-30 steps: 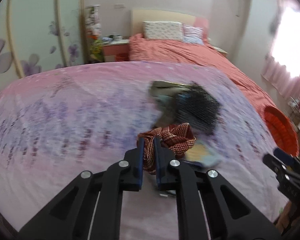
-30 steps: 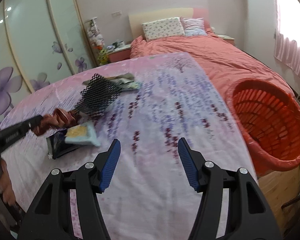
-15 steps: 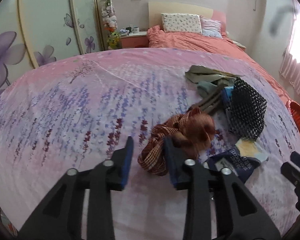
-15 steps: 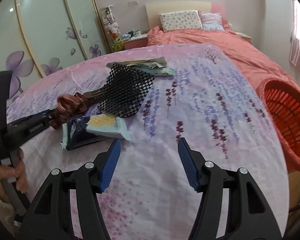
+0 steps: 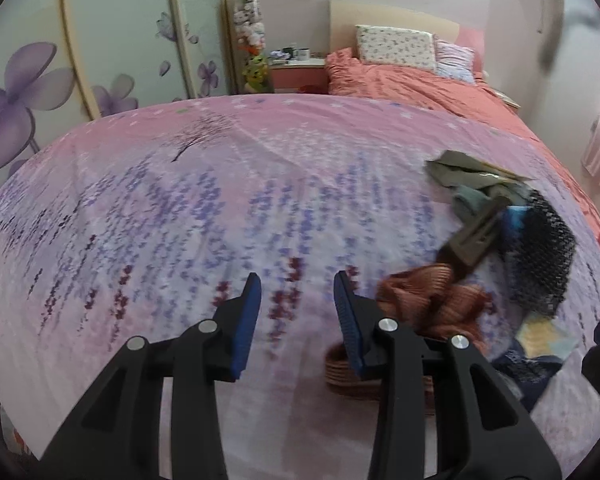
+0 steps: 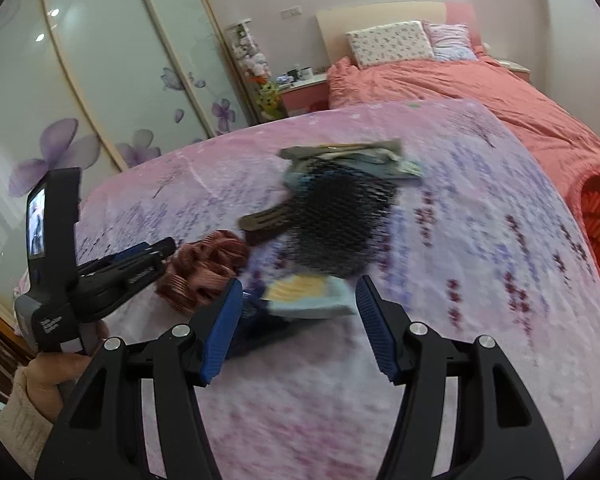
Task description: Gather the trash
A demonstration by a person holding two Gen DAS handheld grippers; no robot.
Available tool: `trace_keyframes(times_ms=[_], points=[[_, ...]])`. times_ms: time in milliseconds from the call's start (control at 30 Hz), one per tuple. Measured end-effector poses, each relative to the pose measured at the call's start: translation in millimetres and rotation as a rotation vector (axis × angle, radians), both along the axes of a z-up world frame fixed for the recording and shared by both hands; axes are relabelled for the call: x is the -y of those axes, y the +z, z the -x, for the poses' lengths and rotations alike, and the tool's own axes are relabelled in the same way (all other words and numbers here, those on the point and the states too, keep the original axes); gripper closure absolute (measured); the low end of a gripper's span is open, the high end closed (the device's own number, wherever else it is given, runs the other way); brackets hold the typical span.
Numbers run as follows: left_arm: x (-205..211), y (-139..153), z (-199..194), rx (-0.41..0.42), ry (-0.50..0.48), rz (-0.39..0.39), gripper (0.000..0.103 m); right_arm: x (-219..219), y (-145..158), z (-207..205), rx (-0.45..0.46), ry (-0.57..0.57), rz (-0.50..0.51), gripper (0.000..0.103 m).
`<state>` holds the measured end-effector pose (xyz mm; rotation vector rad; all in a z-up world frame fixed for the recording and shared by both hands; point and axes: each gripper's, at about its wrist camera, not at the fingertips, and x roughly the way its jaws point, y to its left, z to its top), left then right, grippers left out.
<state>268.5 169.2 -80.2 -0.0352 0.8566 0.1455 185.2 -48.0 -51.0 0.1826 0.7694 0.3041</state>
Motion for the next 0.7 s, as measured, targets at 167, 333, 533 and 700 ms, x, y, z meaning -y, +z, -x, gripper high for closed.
trace_keyframes(times_ms=[167,333,533,700], points=[[-16,-3,5,-0.014,0.023,0.035,0.065,-26,-21,-5,-0.036,-0.002,0.135,0.035],[-20,-2,12,-0.005,0.007,0.04,0.065,0,-27,1,0.008,-0.066,0.242,0.034],[-11,2,18,0.012,-0.048,0.086,0.063,54,-12,-8,0.001,-0.195,0.187,0.034],[2,6,21,0.021,-0.08,0.088,0.057,58,-8,0,0.006,-0.185,0.157,0.027]])
